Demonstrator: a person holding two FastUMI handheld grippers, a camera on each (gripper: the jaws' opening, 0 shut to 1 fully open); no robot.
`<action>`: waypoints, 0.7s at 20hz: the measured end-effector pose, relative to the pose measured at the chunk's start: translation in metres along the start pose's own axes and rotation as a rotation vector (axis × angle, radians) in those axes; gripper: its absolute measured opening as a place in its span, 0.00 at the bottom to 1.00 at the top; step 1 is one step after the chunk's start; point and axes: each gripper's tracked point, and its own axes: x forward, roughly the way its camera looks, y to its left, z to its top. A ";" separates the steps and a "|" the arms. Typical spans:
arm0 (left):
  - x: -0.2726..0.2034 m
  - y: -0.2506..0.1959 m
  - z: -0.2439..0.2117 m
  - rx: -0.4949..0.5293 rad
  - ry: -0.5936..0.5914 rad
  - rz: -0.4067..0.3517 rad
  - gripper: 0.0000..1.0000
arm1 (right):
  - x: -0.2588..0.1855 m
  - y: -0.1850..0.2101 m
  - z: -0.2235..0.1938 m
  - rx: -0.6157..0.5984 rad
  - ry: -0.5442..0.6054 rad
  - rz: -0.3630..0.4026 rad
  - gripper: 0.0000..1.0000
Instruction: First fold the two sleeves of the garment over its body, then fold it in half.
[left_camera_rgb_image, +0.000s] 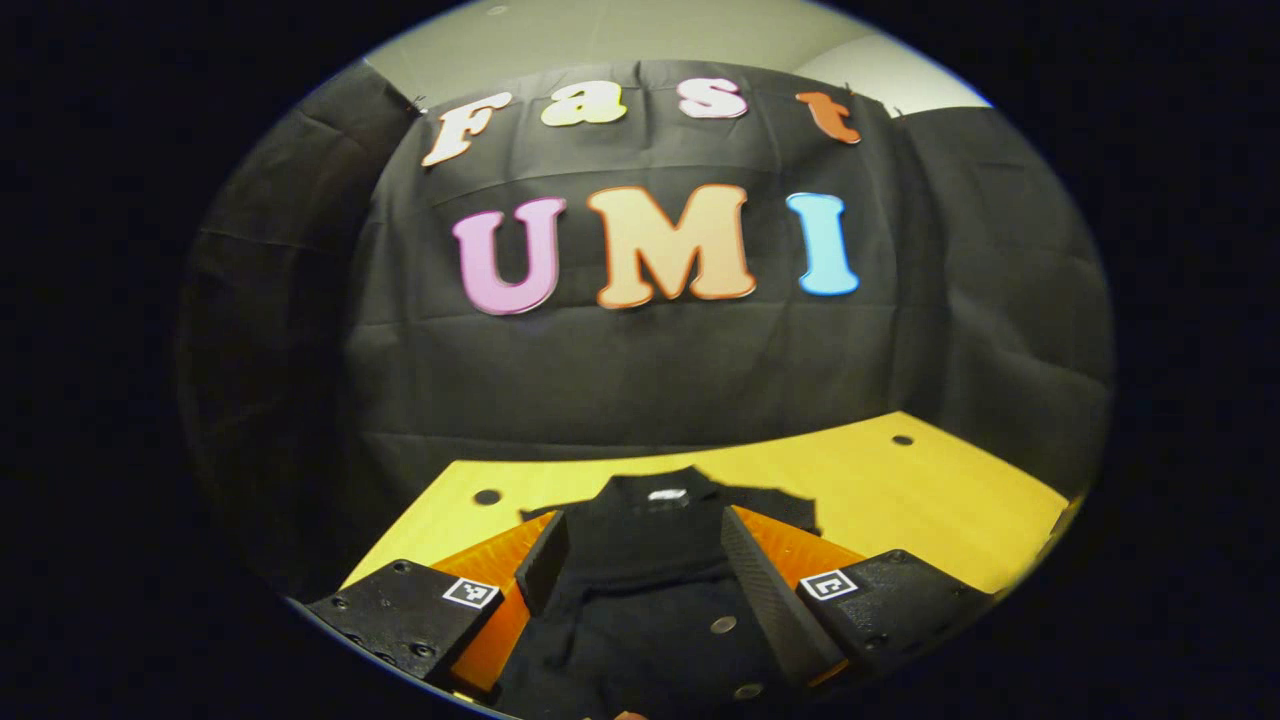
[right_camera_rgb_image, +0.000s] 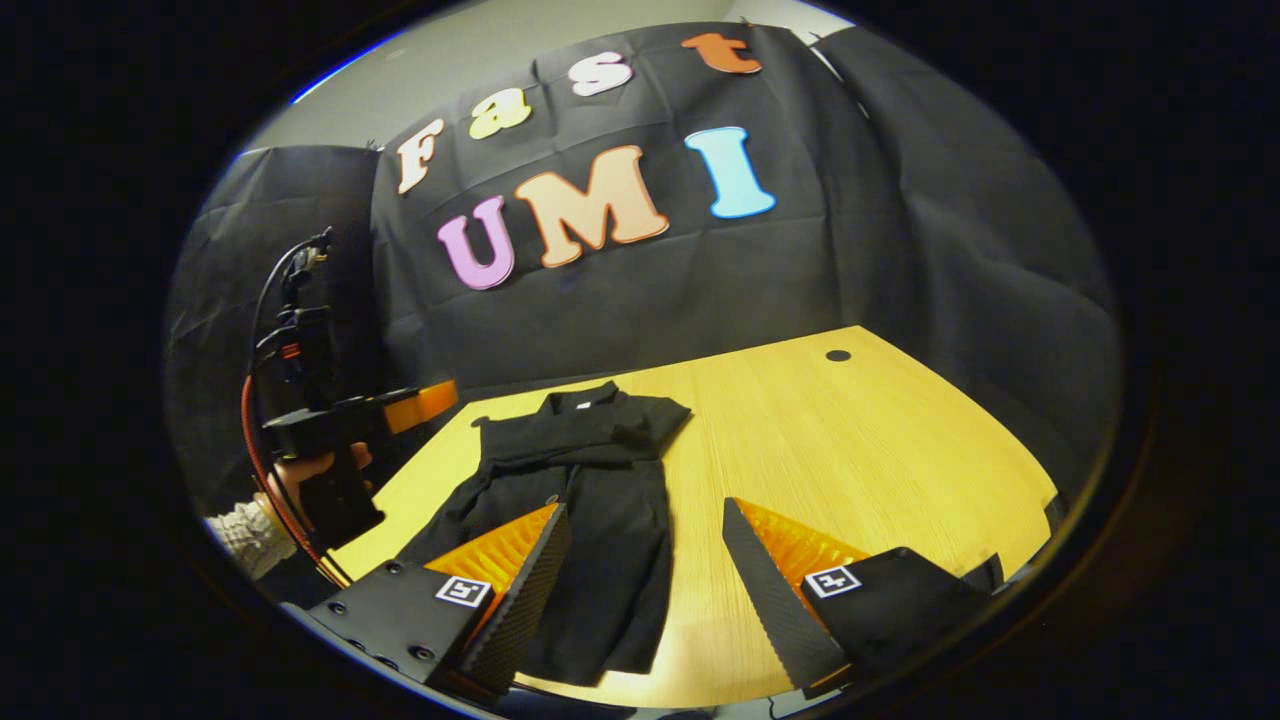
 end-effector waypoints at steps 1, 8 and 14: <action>-0.013 0.016 -0.016 -0.015 0.031 0.035 0.93 | 0.005 0.003 -0.003 -0.017 0.014 0.015 0.98; -0.100 0.091 -0.097 -0.011 0.173 0.203 0.94 | 0.028 0.025 -0.040 -0.106 0.107 0.081 0.98; -0.142 0.096 -0.169 -0.043 0.318 0.242 0.94 | 0.045 0.032 -0.083 -0.147 0.196 0.093 0.98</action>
